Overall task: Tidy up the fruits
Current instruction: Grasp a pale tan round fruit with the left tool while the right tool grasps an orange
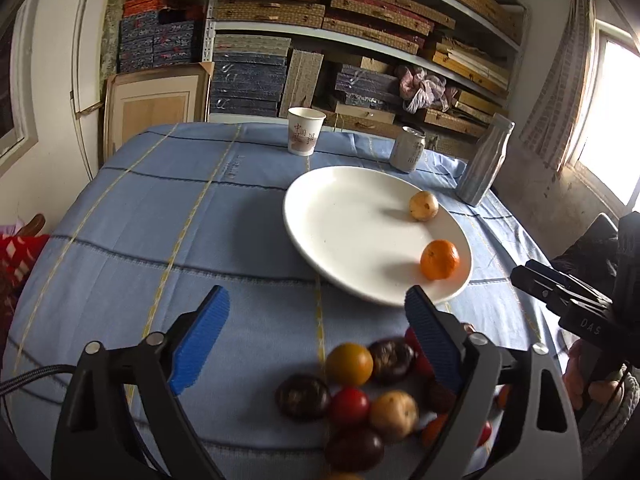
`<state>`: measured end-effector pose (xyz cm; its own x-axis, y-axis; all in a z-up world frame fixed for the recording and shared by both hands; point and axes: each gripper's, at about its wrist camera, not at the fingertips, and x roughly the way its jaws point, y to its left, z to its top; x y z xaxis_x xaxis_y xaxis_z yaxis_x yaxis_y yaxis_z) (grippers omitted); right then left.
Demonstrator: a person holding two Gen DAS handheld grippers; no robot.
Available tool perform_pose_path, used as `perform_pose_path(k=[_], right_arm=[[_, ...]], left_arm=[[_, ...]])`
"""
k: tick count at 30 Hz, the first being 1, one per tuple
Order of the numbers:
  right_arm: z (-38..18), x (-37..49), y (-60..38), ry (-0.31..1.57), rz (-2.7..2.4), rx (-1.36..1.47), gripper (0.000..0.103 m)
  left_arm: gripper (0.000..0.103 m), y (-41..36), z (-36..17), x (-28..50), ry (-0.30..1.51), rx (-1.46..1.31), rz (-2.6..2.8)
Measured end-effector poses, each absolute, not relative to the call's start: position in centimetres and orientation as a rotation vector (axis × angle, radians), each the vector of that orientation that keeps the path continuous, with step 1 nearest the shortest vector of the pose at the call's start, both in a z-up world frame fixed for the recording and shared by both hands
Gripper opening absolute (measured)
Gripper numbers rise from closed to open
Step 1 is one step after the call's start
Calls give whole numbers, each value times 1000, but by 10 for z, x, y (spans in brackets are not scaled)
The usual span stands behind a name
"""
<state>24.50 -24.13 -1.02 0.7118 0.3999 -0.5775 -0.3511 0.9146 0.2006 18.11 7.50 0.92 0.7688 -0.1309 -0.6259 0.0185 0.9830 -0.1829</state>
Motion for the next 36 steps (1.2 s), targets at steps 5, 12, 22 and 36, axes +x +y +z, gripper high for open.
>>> perform_pose_path(k=[5, 12, 22, 36], right_arm=[[-10, 199, -268, 604, 387, 118, 80], [-24, 140, -300, 581, 403, 189, 88], [-30, 142, -303, 607, 404, 217, 93], [-28, 138, -300, 600, 415, 207, 93]], left_arm=[[90, 78, -4, 134, 686, -169, -65], [90, 78, -40, 87, 761, -136, -48], [91, 61, -52, 81, 826, -75, -104], [93, 97, -50, 80, 794, -170, 36]])
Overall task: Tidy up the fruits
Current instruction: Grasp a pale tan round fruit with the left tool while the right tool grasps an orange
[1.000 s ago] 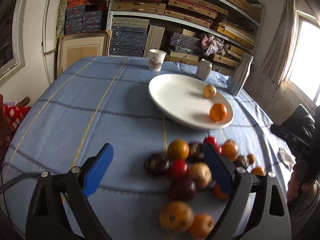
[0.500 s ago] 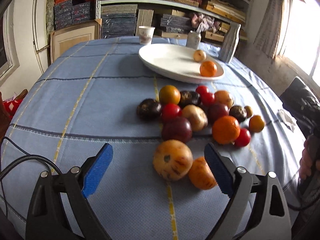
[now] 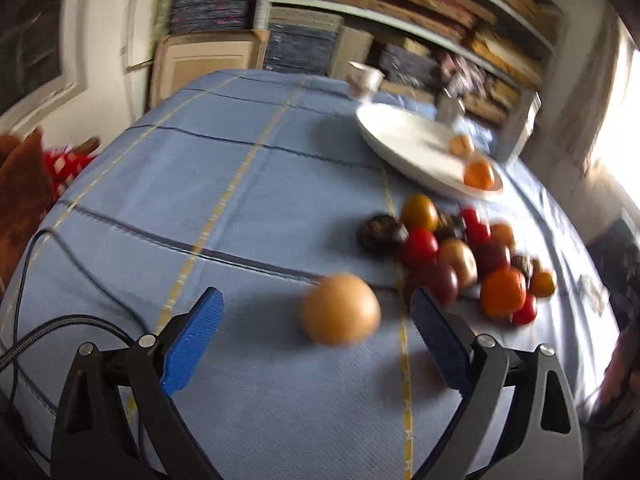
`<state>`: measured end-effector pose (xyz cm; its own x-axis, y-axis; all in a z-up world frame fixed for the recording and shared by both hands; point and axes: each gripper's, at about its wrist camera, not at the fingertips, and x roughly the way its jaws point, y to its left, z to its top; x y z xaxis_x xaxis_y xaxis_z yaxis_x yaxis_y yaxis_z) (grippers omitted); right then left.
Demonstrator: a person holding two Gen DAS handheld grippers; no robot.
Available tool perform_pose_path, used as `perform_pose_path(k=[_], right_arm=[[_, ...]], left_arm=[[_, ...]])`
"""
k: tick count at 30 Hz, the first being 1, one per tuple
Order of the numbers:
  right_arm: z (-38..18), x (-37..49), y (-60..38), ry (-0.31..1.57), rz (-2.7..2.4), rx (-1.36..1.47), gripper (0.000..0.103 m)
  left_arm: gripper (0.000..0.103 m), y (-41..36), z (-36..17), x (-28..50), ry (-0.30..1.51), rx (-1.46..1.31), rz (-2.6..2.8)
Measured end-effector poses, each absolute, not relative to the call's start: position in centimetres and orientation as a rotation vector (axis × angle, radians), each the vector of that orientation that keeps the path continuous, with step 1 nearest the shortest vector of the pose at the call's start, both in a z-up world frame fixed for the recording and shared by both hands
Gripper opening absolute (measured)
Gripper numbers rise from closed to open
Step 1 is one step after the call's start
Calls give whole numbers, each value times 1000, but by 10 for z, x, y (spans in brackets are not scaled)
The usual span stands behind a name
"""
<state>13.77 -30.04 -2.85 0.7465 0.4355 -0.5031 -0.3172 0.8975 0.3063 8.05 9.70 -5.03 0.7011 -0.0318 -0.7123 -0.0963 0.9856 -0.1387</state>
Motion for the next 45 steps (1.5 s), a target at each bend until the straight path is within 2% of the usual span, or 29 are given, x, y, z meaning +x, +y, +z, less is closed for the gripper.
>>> perform_pose_path(k=[5, 6, 8, 12, 16, 22, 26, 31, 33, 36, 37, 40, 45], right_arm=[[-28, 136, -297, 601, 416, 192, 93], [-28, 136, -296, 603, 415, 193, 93], [-29, 137, -296, 607, 415, 196, 93], [-29, 137, -295, 610, 418, 189, 93], [-31, 138, -291, 622, 421, 170, 93], [-43, 145, -277, 693, 406, 94, 93], [-55, 150, -265, 757, 396, 28, 93], [-64, 155, -261, 802, 385, 8, 93], [-67, 158, -262, 821, 384, 21, 90], [-71, 162, -260, 849, 397, 23, 76], [-72, 163, -259, 859, 403, 23, 66], [-77, 167, -257, 895, 426, 39, 50], [-79, 175, -258, 914, 442, 74, 48]], left_arm=[[90, 89, -56, 84, 818, -128, 24], [86, 93, -57, 84, 821, -149, 24], [70, 95, -59, 83, 833, -164, 13], [65, 87, -60, 83, 835, -131, -10], [55, 80, -62, 84, 849, -106, -34], [54, 77, -63, 86, 853, -95, -40], [40, 79, -62, 86, 850, -111, -42], [40, 80, -62, 87, 850, -125, -49], [41, 81, -63, 87, 850, -126, -48], [44, 80, -65, 88, 863, -122, -46], [47, 80, -67, 90, 878, -122, -46], [47, 80, -71, 93, 899, -133, -52], [47, 79, -70, 92, 895, -133, -58]])
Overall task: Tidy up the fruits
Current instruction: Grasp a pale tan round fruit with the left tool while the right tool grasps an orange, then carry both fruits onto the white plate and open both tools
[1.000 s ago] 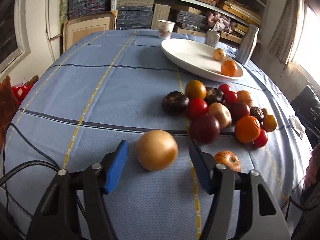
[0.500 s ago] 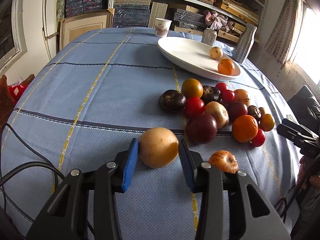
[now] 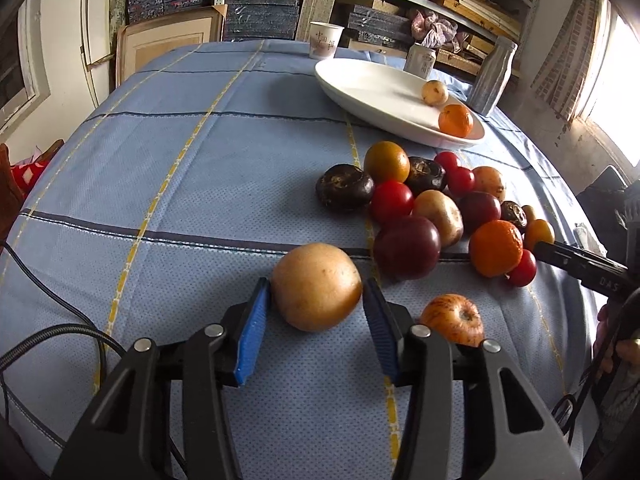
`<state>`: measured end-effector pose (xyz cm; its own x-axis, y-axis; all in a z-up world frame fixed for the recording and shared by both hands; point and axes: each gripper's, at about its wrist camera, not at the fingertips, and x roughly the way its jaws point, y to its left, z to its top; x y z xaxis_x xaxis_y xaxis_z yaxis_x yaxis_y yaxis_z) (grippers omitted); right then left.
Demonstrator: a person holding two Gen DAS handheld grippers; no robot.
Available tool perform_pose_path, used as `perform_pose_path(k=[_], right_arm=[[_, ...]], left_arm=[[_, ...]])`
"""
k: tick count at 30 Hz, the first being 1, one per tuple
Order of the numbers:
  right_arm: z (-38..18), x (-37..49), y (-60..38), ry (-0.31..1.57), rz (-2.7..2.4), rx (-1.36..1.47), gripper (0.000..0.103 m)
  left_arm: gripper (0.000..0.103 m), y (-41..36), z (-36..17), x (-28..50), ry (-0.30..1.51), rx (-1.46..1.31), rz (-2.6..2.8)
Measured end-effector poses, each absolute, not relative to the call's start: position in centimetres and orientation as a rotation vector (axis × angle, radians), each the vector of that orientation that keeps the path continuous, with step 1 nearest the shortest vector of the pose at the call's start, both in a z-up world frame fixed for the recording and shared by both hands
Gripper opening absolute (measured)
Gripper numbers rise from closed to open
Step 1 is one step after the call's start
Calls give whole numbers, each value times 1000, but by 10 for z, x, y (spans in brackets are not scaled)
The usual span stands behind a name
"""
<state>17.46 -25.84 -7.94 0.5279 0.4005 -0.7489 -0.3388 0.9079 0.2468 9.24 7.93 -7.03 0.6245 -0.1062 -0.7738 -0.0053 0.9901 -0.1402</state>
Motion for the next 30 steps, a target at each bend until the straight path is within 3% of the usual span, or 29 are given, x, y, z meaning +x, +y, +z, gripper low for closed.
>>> perform_pose_path(k=[3, 4, 15, 26, 30], right_arm=[[-80, 178, -259, 916, 449, 87, 47], [-80, 179, -259, 916, 452, 89, 41], [-72, 176, -274, 866, 463, 157, 40], [41, 215, -304, 654, 432, 220, 40], [55, 257, -289, 620, 437, 270, 40]], left_arm=[[45, 79, -70, 92, 892, -139, -65], [45, 79, -69, 92, 891, -140, -68], [43, 79, -57, 89, 844, -174, -130], [43, 76, 56, 163, 662, -79, -42], [43, 55, 62, 209, 667, -60, -49]])
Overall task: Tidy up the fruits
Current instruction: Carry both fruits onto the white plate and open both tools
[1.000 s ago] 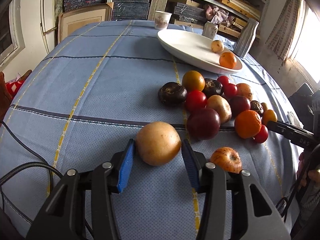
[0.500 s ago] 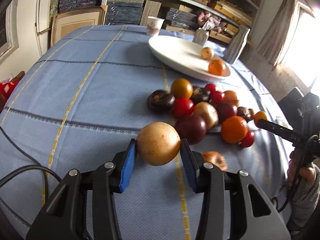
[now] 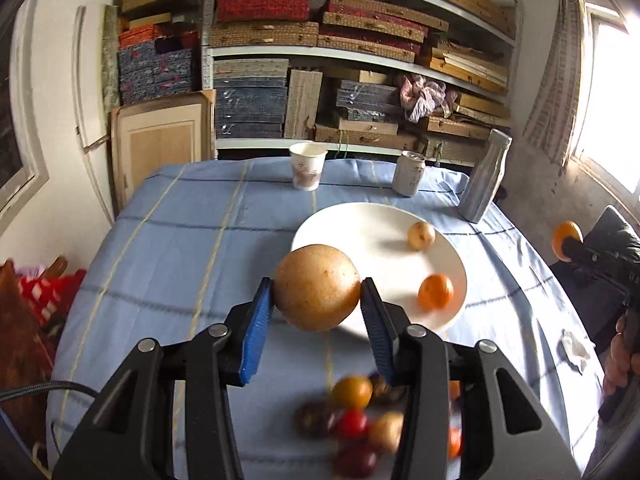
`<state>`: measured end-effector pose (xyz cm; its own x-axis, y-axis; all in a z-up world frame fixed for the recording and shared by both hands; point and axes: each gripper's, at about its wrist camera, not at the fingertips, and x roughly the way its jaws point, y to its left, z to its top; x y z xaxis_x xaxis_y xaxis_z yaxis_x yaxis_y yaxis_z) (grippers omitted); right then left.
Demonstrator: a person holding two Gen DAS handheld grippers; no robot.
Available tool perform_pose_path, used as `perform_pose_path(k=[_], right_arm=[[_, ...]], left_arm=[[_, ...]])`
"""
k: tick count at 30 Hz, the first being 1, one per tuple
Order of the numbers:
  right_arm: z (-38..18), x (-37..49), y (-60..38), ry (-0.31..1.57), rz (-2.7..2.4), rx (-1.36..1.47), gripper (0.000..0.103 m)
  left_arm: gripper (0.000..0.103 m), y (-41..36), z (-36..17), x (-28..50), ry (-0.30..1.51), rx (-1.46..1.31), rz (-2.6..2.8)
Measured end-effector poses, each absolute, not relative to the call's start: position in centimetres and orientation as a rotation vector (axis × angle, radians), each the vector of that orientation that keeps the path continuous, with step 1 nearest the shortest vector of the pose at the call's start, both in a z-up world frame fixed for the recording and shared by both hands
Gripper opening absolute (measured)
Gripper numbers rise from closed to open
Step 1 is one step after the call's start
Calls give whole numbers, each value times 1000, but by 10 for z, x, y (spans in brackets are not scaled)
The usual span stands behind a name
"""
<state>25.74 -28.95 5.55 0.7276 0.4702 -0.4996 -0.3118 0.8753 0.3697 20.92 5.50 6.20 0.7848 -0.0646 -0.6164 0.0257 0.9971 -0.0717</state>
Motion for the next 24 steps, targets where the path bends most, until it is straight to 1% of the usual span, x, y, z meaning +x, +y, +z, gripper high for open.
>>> perform_pose_path(k=[3, 9, 20, 22, 24], right_arm=[[44, 290, -273, 637, 431, 296, 40], [-7, 347, -242, 743, 396, 289, 40], [-42, 373, -218, 807, 374, 175, 41], [-47, 374, -215, 817, 376, 162, 42], [-49, 375, -215, 824, 383, 173, 50]], left_arm=[[43, 39, 49, 242, 684, -51, -51], [43, 23, 10, 287, 750, -49, -58], [44, 27, -33, 325, 840, -48, -66], [44, 25, -39, 330, 859, -39, -74], [44, 24, -41, 330, 870, -44, -85]])
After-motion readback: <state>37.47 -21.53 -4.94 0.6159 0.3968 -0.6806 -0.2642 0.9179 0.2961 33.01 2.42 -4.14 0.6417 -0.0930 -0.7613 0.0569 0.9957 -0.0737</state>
